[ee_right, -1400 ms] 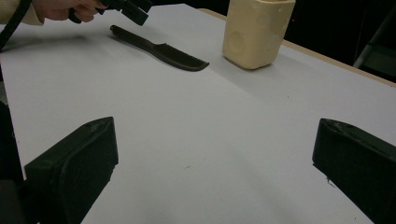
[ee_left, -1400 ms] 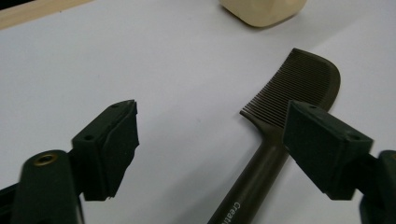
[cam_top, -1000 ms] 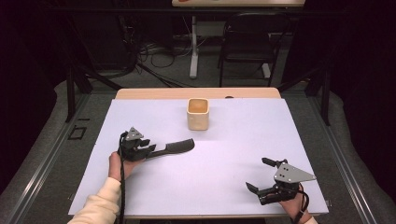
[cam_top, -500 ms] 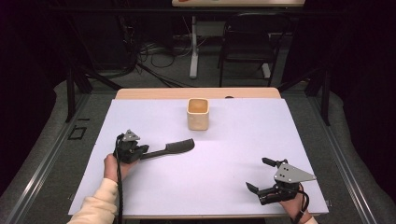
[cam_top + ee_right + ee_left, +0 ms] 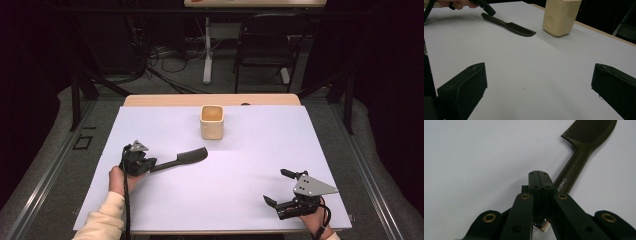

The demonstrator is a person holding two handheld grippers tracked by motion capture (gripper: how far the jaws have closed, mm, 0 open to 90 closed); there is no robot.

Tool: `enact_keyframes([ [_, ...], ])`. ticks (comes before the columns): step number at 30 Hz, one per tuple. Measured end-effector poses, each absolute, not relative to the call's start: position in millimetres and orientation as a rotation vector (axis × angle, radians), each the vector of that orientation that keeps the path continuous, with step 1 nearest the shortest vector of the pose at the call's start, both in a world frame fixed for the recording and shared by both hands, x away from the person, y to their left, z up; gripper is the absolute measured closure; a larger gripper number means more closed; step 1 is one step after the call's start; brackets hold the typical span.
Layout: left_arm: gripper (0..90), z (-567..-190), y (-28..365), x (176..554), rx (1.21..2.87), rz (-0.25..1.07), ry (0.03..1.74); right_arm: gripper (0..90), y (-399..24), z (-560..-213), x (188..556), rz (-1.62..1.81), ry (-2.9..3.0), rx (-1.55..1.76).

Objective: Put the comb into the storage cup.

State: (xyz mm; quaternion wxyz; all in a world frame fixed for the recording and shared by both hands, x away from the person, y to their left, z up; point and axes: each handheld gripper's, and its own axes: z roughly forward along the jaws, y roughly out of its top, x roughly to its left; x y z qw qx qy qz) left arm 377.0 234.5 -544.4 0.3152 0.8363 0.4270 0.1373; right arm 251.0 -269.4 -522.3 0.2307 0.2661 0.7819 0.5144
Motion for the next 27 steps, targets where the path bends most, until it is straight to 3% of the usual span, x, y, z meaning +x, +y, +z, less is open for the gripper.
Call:
enact_keyframes([
  [27,89.9,-543.6,229.4,370.7,2.222,0.324,1.140,0.0,-269.4,-522.5,251.3,1.412,2.152,0.736],
])
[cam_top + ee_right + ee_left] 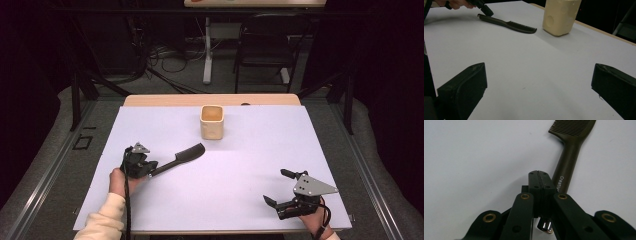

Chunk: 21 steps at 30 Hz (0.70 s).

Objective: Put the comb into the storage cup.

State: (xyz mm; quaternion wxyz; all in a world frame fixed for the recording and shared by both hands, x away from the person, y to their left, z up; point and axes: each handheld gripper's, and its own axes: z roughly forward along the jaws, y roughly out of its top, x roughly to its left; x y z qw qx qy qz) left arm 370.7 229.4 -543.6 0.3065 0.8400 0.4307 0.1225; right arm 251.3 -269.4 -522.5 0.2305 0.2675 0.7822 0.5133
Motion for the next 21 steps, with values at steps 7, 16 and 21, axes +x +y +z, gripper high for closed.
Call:
enact_keyframes([
  [7,89.9,-543.4,228.5,369.9,2.220,0.318,1.153,0.0,-269.3,-522.5,251.3,1.411,2.152,0.737],
  [16,89.7,-543.0,229.1,370.2,2.220,0.308,1.172,0.0,-269.1,-522.7,251.4,1.410,2.154,0.738],
  [21,89.0,-543.5,228.0,370.0,2.215,0.305,1.177,0.0,-269.0,-522.7,251.4,1.412,2.153,0.737],
])
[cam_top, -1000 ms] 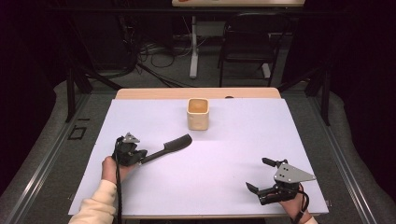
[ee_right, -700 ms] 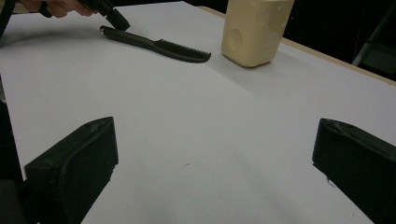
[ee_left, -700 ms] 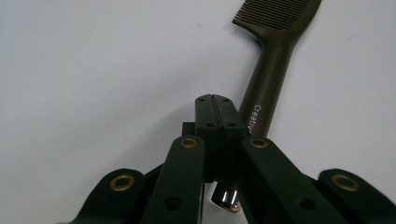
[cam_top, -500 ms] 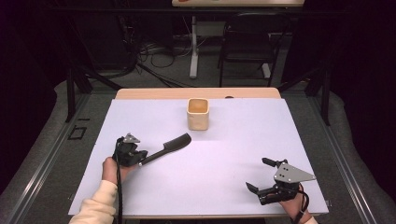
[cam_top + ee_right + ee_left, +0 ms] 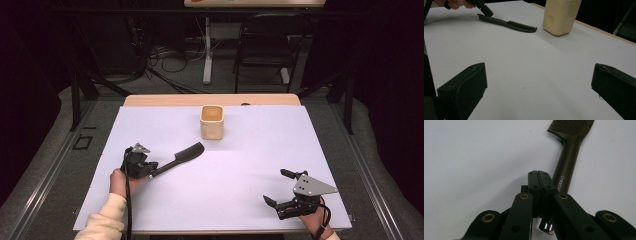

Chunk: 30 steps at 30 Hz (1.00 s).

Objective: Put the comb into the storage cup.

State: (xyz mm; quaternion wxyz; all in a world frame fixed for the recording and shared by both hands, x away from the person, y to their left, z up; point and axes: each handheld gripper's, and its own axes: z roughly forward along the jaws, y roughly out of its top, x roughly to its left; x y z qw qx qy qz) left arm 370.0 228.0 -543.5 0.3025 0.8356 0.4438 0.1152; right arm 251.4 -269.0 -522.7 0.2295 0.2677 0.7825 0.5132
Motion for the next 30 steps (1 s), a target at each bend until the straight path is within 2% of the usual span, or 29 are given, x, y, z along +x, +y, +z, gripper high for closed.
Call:
enact_keyframes([
  [4,83.6,-541.1,229.5,369.8,2.199,0.314,1.174,0.0,-269.0,-522.6,251.6,1.412,2.151,0.738],
  [5,78.6,-539.8,230.3,369.6,2.192,0.325,1.168,0.0,-268.8,-522.7,251.5,1.412,2.153,0.737],
  [6,78.6,-538.0,231.1,369.2,2.179,0.333,1.168,0.0,-268.8,-522.7,251.5,1.412,2.153,0.737],
  [10,66.7,-531.7,233.4,367.9,2.144,0.379,1.162,0.0,-269.0,-522.5,251.2,1.414,2.150,0.737],
  [11,66.7,-530.6,233.8,367.7,2.138,0.384,1.165,0.0,-269.0,-522.5,251.2,1.414,2.150,0.737],
  [13,59.2,-529.0,234.6,368.1,2.132,0.387,1.167,0.0,-269.0,-522.6,251.7,1.412,2.149,0.737],
  [14,48.0,-527.8,234.6,368.7,2.131,0.392,1.179,0.0,-268.7,-522.9,251.8,1.413,2.152,0.740],
  [16,45.0,-526.6,235.2,368.5,2.134,0.389,1.169,0.0,-268.7,-522.7,251.5,1.413,2.152,0.741],
  [17,36.6,-526.6,234.9,368.6,2.126,0.395,1.170,0.0,-269.1,-522.6,251.6,1.413,2.151,0.739],
  [18,36.6,-525.0,234.9,368.8,2.135,0.403,1.167,0.0,-269.1,-522.6,251.6,1.413,2.151,0.739],
  [25,17.0,-519.5,231.4,366.8,2.139,0.443,1.148,0.0,-268.5,-523.5,252.5,1.414,2.158,0.749],
  [30,14.5,-516.3,228.2,366.0,2.148,0.464,1.132,0.0,-268.3,-523.6,252.7,1.413,2.158,0.749],
])
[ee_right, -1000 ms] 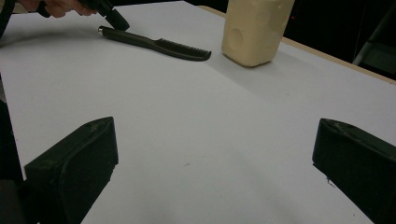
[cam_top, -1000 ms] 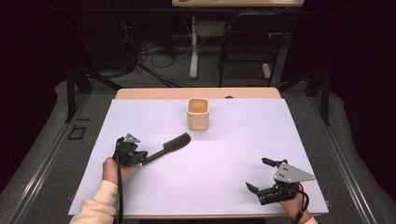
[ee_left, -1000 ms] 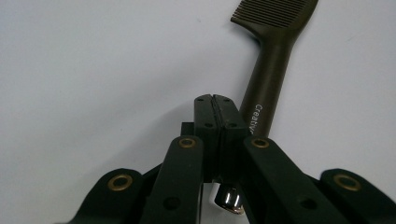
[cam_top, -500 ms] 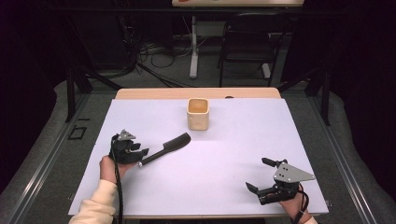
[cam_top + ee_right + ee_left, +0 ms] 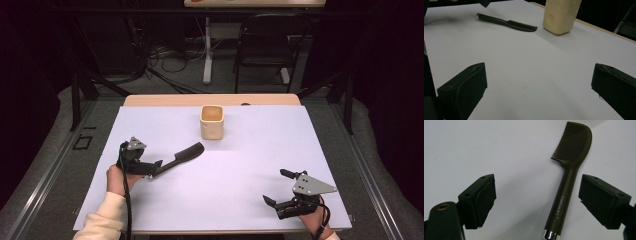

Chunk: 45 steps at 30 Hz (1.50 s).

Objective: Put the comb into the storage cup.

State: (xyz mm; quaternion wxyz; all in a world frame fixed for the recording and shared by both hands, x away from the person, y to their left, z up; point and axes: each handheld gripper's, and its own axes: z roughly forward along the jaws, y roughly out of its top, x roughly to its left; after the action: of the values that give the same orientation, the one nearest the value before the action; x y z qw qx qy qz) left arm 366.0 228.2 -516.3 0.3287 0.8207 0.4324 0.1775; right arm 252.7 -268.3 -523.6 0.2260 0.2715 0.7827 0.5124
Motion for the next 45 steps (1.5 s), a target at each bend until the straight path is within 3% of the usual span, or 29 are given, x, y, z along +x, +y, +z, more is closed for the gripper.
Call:
enact_keyframes([
  [16,0.3,-515.0,213.4,368.0,2.262,0.436,1.093,0.0,-268.2,-523.6,251.7,1.410,2.164,0.750],
  [45,0.0,-509.2,176.3,386.2,2.485,0.336,0.992,0.0,-269.5,-523.9,252.2,1.413,2.166,0.755],
])
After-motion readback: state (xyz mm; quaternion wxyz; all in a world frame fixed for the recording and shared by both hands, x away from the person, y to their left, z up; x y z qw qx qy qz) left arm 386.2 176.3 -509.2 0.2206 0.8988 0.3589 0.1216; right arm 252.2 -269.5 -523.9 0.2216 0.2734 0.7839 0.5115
